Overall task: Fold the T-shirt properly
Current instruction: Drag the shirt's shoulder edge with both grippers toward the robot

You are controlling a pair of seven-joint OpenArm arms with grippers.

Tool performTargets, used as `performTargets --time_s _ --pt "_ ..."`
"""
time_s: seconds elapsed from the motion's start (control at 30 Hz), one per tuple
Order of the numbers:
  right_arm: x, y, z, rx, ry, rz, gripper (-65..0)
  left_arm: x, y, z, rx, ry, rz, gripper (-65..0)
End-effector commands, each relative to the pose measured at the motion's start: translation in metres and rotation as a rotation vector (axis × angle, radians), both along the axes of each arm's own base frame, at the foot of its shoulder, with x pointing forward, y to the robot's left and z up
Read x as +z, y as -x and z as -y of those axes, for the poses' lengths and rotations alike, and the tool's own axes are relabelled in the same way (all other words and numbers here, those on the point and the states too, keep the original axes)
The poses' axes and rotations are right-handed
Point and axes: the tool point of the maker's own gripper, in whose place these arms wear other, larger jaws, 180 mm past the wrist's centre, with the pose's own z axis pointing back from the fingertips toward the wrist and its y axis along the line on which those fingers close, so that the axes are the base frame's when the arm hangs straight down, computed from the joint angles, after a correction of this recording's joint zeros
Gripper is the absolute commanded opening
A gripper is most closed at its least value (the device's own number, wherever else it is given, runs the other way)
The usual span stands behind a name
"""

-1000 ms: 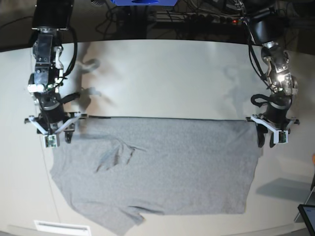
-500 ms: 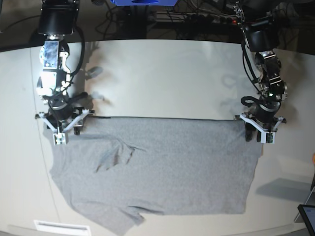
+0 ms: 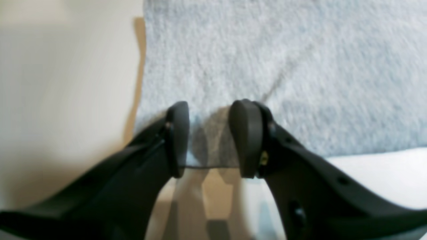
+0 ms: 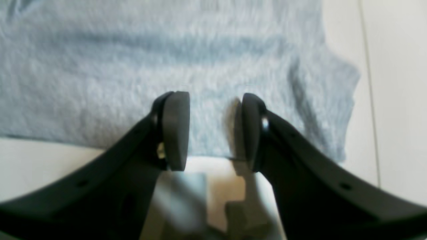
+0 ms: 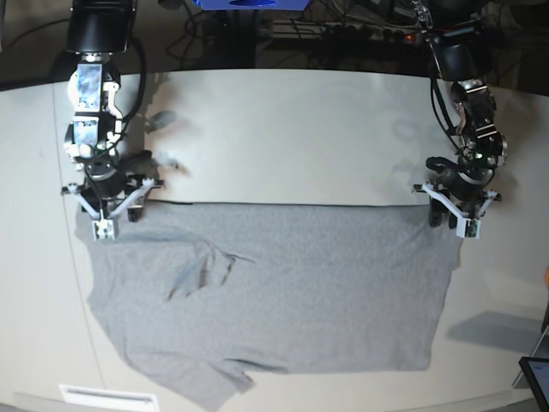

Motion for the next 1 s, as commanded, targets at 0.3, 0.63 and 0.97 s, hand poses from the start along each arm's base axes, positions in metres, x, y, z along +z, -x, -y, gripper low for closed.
performTargets --time_s 0.3,0.63,0.97 --pt "-0.006 0.016 0.004 -0.002 0.014 -0.013 -39.9 0.002 0.034 0.000 -0.042 -0.085 -0.041 -41.1" --pt "-0.001 0.046 0.003 0.007 0.029 -0.016 -39.9 0.010 0.069 -0.007 -0.037 -0.129 -0.047 -41.1" --pt "-0.003 0.087 -0.001 0.016 0.036 -0.051 -39.9 0.008 0.106 0.005 -0.087 -0.159 -0.090 -41.1"
